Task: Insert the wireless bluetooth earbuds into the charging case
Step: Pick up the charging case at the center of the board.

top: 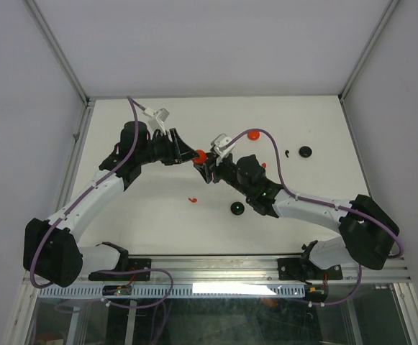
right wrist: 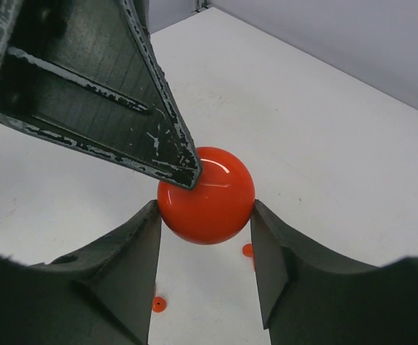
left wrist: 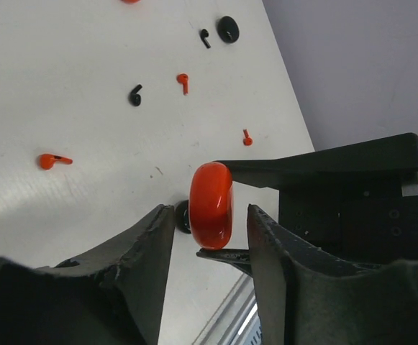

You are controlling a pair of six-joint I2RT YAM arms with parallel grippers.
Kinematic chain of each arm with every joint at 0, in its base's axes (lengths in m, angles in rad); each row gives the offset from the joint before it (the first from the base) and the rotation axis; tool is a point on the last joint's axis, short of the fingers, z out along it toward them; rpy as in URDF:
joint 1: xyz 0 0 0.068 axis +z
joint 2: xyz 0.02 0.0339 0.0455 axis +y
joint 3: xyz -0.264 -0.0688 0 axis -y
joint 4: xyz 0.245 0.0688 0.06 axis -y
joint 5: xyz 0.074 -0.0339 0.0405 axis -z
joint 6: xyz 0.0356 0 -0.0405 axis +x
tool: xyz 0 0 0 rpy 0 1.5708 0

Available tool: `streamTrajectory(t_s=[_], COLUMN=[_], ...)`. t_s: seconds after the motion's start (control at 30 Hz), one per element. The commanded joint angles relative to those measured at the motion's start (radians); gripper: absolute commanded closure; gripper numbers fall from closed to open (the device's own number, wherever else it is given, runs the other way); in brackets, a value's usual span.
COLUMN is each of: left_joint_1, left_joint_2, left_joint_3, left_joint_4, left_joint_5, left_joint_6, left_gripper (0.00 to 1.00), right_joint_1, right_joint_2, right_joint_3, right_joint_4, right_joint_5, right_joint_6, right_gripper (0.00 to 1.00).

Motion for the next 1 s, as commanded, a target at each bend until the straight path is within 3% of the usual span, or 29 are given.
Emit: streamTrajectory(t_s=[0.0,0.27,0.4,0.5,0.57,0.63,0.97], left_joint_1=[0.008,0.008,0.008,0.009,0.008,0.008,0.007], left_joint_2=[0.019,0.045,0.032,0.001,-0.023,-0.044,-0.155], left_joint_3=[-0.008,-0.015,-0.015,-0.008,0.003,0.017,0.031], left_joint_4=[0.109,0.16,0.18,0.168,0.143,0.117,0.052], left_joint_5=[0.122,0.2,0.223,0.213,0.199,0.193,0.269], left_joint_6=[-0.037,-0.04,-0.004,0.072,0.146,0.218,0.584], left_gripper=[0.57,0.83,0.98,1.0,1.0,1.0,1.0], right_joint_1=[0.009,0.009,0.009,0.005,-0.005,-0.016,-0.181], right_joint_2=[-0.051,-0.068,-0.083,-0.107,-0.129,-0.158,-0.235], right_joint_3=[-0.007,-0.022,-0.021,-0.019,-0.008,0.005,0.055], right_joint_4=[0.1,0.123,0.099,0.055,-0.001,-0.061,-0.225], right_joint_5=[-0.011,-0.033,-0.053,-0.067,-0.067,-0.135,-0.135], right_joint_6=[-0.009,0.0,0.015,0.027,0.027,0.032,0.032], right_gripper=[0.6,0.59,0.52,0.39,0.39,0.23,0.22])
